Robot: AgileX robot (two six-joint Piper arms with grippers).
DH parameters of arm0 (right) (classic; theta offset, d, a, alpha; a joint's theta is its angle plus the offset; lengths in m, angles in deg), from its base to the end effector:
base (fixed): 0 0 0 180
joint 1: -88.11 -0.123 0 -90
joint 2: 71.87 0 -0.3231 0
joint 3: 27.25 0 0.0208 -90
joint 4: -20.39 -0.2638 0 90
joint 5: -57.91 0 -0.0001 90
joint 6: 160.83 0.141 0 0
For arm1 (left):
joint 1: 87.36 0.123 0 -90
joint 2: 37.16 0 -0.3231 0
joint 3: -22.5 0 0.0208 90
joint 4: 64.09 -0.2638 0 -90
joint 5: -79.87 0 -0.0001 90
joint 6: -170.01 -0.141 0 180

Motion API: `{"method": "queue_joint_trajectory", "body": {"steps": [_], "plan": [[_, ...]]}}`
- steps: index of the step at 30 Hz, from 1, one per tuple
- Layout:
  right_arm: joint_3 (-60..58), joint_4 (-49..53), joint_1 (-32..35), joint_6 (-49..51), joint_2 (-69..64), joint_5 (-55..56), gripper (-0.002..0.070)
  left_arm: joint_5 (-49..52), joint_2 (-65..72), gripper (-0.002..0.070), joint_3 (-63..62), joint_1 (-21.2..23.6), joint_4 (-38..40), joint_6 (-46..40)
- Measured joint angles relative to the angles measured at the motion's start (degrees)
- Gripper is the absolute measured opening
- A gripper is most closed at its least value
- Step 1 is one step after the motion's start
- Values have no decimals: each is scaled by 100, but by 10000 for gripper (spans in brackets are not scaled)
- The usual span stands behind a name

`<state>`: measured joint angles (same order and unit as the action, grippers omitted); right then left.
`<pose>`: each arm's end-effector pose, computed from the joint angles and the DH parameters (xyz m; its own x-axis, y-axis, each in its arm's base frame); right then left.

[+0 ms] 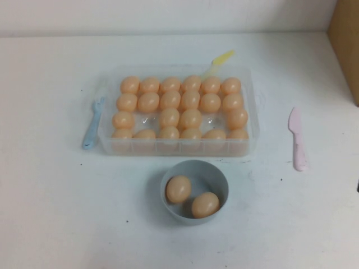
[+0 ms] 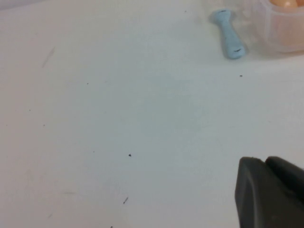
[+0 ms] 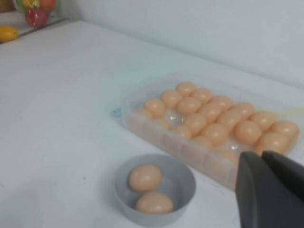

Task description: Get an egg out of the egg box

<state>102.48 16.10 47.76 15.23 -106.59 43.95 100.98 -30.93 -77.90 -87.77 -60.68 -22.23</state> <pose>0.1010 0.0891 0.3288 -0.1206 -0.0974 -0.9879 -0.6605 0.7508 0.0067 0.0752 -0.0036 0.1569 -0.2828 0.1594 -0.9458 0.0731 0.9868 0.1445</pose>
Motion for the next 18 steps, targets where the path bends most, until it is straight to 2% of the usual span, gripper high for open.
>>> {"method": "queue_joint_trajectory", "body": {"steps": [8,18], "plan": [[-142,553,0,556,688,-1070,-18,0,0,-3,0,0,0,0],[-191,890,104,719,793,-1229,-18,0,0,-4,0,0,0,0]]}}
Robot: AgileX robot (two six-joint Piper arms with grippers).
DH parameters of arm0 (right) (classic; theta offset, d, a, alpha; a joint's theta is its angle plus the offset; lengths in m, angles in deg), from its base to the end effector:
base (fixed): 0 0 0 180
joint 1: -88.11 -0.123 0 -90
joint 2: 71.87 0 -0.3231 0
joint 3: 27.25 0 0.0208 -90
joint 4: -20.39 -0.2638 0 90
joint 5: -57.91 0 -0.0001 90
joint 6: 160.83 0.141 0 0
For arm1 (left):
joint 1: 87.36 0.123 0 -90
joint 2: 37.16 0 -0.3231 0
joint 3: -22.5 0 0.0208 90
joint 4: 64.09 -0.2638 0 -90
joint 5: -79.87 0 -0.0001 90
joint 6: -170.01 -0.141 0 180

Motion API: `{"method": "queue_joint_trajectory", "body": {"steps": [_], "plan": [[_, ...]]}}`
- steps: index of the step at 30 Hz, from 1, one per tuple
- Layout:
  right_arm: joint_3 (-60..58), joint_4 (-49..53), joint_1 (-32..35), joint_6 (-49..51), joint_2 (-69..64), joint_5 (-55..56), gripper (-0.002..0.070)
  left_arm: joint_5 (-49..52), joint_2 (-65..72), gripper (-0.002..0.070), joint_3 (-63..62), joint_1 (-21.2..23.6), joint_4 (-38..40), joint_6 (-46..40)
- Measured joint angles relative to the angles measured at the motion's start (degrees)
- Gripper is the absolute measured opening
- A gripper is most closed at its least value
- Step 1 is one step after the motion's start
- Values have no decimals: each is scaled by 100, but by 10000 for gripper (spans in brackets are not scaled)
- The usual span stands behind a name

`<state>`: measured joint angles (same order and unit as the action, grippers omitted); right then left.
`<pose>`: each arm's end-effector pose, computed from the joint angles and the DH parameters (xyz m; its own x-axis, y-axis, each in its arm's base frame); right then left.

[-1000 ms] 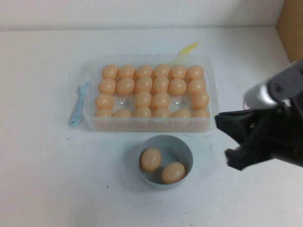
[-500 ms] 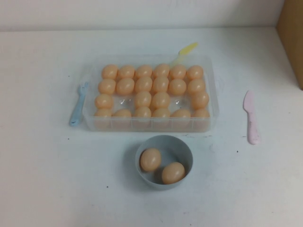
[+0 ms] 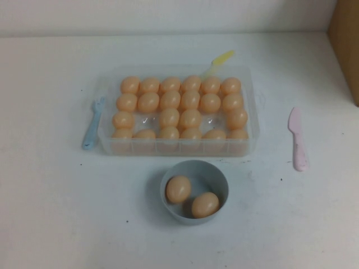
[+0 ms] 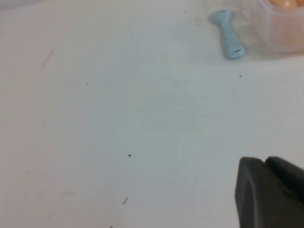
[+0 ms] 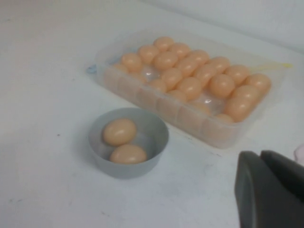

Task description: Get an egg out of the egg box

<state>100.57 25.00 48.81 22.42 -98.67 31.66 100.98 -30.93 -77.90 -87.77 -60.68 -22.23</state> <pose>0.0825 0.0611 0.3026 -0.1929 -0.1779 -0.9650 -0.6095 0.7924 -0.0242 0.0752 -0.0036 0.1569 -0.2828 0.1594 -0.9458 0.0731 0.9868 0.1445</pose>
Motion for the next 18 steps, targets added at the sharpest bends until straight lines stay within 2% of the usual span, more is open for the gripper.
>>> {"method": "queue_joint_trajectory", "body": {"steps": [5,9,14,18], "plan": [[-203,3,911,0,387,-35,-18,0,0,-3,0,0,0,0],[-774,-82,2031,0,787,256,-18,0,0,-3,0,0,0,0],[-1840,-302,3242,0,1318,1249,-18,0,0,-3,0,0,0,0],[-2573,-342,3740,0,1447,2328,-18,0,0,-4,0,0,0,0]]}}
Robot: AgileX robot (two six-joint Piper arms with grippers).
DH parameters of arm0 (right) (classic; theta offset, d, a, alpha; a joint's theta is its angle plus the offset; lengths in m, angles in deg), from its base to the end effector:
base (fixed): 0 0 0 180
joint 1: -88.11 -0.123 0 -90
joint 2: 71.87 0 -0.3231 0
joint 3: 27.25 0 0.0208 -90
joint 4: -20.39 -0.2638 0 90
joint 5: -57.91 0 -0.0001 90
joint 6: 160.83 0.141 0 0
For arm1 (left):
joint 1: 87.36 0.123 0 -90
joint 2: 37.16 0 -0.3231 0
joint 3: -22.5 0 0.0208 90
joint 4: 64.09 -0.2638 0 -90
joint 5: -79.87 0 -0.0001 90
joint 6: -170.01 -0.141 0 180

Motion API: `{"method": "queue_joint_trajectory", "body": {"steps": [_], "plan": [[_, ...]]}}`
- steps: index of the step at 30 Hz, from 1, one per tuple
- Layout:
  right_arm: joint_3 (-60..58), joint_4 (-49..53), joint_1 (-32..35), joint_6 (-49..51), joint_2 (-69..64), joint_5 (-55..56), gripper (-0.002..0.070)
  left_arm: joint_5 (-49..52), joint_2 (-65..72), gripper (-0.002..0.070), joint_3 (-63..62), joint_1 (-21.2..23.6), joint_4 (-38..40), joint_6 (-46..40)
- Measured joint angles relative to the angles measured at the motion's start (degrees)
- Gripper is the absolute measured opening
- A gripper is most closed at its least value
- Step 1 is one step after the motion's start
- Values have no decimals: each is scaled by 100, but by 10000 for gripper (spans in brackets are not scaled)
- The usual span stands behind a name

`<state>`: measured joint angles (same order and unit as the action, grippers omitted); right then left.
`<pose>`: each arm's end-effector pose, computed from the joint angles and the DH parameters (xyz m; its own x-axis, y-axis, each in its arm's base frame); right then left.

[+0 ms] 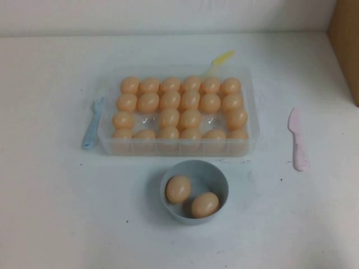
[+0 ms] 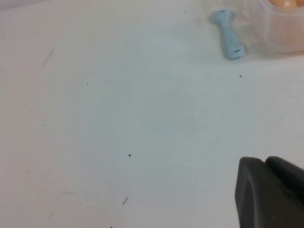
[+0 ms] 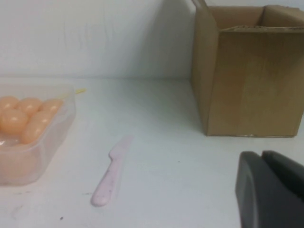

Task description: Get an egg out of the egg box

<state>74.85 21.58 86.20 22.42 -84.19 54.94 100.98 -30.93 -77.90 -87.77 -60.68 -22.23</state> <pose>0.0890 0.0028 0.2038 -0.0567 0.0341 -0.9978 -0.0302 0.9989 0.0359 0.0752 -0.0036 0.1569 -0.2828 0.1594 -0.9458 0.0731 0.9868 0.1445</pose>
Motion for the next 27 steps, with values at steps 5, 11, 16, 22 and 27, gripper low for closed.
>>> {"method": "queue_joint_trajectory", "body": {"steps": [5,11,16,22,27], "plan": [[-171,-28,63,0,8,454,-18,0,0,-4,0,0,0,0],[-171,-66,63,-11,79,297,-18,0,0,-3,0,0,0,0],[-171,-382,63,-273,279,-325,-18,0,0,-4,0,0,0,0],[-171,-431,63,-273,510,-1151,-18,0,0,-3,0,0,0,0],[-171,-453,72,-273,520,-1677,-18,0,0,-4,0,0,0,0]]}}
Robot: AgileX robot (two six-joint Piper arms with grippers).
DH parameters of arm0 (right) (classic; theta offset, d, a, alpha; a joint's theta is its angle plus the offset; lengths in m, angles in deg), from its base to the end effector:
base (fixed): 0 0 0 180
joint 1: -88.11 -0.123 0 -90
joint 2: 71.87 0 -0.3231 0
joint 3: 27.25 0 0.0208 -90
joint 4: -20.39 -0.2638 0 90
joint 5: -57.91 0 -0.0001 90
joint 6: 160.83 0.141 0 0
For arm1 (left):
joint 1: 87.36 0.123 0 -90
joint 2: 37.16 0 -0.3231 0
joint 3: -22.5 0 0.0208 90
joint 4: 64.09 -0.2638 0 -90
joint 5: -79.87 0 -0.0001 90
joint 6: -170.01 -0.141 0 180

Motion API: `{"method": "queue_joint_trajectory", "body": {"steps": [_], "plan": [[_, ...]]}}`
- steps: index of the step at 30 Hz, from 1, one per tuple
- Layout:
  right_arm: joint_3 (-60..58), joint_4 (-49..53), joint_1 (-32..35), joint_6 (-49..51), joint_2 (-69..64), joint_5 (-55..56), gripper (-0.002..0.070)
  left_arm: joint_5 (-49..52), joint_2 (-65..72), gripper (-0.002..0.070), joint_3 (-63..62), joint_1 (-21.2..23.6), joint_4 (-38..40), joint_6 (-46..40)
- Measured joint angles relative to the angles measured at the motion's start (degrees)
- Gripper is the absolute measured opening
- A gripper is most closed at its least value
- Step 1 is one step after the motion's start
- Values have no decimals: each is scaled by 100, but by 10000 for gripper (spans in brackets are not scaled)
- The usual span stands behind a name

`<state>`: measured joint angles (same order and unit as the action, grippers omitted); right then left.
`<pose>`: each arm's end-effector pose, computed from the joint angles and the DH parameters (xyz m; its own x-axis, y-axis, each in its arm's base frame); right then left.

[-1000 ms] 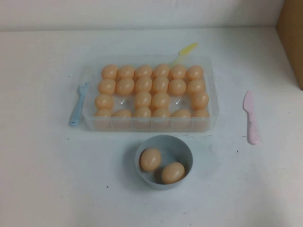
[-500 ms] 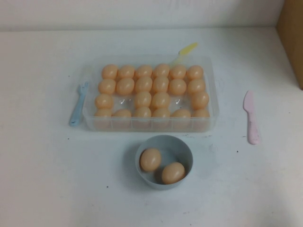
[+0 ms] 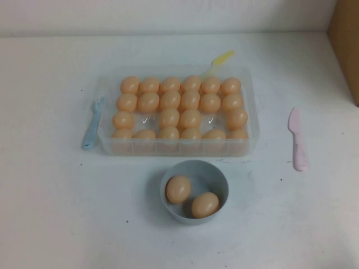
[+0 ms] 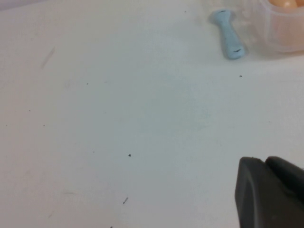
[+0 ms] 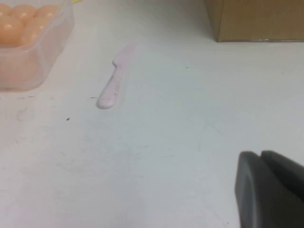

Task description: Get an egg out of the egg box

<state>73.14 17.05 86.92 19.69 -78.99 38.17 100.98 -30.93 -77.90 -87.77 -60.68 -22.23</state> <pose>0.0767 0.0044 0.1589 -0.2849 0.0580 -0.9568 -0.0215 0.9975 0.0669 0.0752 -0.0036 0.1569 -0.2828 0.1594 -0.9458 0.0731 0.9868 0.1445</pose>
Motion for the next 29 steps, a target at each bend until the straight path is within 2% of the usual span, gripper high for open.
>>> {"method": "queue_joint_trajectory", "body": {"steps": [29], "plan": [[0,0,0,0,0,-96,-18,0,0,-4,0,0,0,0]]}}
